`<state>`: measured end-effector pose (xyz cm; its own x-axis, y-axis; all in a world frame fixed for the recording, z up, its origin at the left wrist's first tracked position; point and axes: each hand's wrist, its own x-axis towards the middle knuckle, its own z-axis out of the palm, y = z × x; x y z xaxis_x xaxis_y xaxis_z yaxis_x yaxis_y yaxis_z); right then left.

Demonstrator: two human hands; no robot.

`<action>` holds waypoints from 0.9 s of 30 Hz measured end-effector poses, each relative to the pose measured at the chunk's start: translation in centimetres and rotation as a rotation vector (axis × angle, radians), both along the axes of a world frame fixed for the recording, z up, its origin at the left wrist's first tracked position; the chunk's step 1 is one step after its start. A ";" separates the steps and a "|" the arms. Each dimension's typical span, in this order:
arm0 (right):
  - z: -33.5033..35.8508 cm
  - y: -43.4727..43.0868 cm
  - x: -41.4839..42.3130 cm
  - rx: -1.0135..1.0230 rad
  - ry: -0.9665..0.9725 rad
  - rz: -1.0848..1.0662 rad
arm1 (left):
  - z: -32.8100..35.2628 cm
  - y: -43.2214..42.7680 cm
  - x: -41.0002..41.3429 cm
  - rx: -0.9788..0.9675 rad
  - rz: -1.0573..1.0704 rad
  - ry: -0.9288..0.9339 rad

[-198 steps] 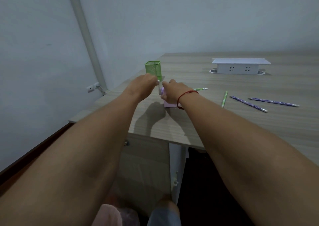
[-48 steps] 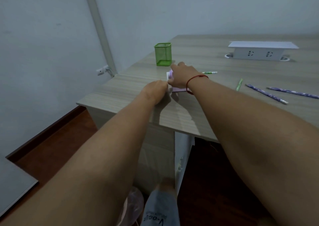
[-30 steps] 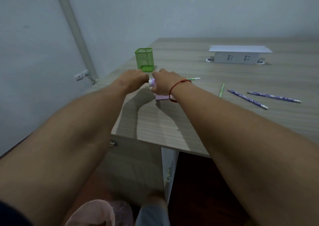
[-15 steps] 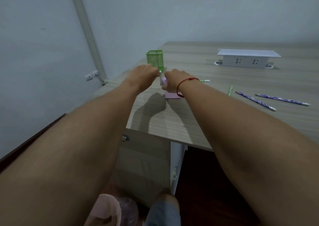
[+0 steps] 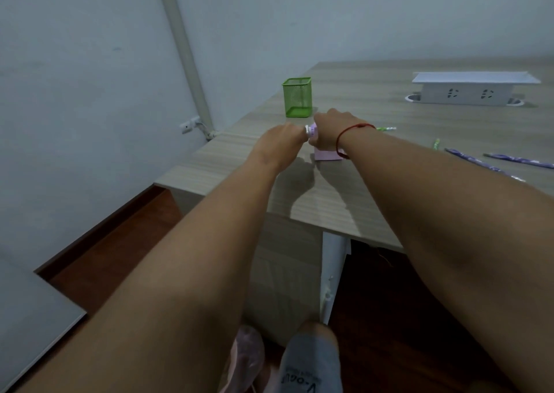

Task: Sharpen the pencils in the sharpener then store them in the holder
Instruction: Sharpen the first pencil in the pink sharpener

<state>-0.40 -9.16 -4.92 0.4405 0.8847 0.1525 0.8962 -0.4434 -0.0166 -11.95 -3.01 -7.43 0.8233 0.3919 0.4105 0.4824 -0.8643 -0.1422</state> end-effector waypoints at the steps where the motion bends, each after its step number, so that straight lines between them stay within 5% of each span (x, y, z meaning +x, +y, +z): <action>1: 0.0 0.1 0.1 -0.001 0.000 0.003 | 0.0 0.1 0.0 -0.005 0.005 -0.003; 18: -0.5 0.3 0.9 0.028 0.009 0.056 | -2.6 -0.8 1.0 -0.191 0.135 0.138; 27: -1.5 0.8 1.4 0.075 0.065 0.104 | -2.6 3.1 2.3 -0.203 0.036 0.218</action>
<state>1.00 -8.38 -6.38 0.3582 0.9133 0.1937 0.9332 -0.3434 -0.1061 -9.67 0.07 -10.01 0.8677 0.4782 0.1355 0.4901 -0.8687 -0.0724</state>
